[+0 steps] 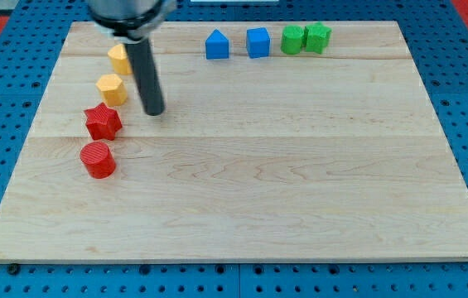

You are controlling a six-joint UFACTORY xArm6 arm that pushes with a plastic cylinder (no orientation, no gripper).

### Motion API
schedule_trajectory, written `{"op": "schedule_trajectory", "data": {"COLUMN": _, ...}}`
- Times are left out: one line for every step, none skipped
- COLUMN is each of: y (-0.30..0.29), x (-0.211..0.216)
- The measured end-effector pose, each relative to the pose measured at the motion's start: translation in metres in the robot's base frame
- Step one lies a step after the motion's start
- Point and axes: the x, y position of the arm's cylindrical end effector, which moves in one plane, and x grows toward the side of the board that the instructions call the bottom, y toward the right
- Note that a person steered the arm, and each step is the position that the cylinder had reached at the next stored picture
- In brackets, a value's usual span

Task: Place your arm towards the top left side of the blue triangle

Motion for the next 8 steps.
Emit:
{"op": "schedule_trajectory", "data": {"y": 0.036, "x": 0.008}}
{"op": "schedule_trajectory", "data": {"y": 0.039, "x": 0.008}}
{"op": "schedule_trajectory", "data": {"y": 0.039, "x": 0.008}}
{"op": "schedule_trajectory", "data": {"y": 0.035, "x": 0.002}}
{"op": "schedule_trajectory", "data": {"y": 0.000, "x": -0.046}}
{"op": "schedule_trajectory", "data": {"y": -0.017, "x": -0.088}}
{"op": "schedule_trajectory", "data": {"y": -0.011, "x": -0.132}}
{"op": "schedule_trajectory", "data": {"y": -0.008, "x": -0.179}}
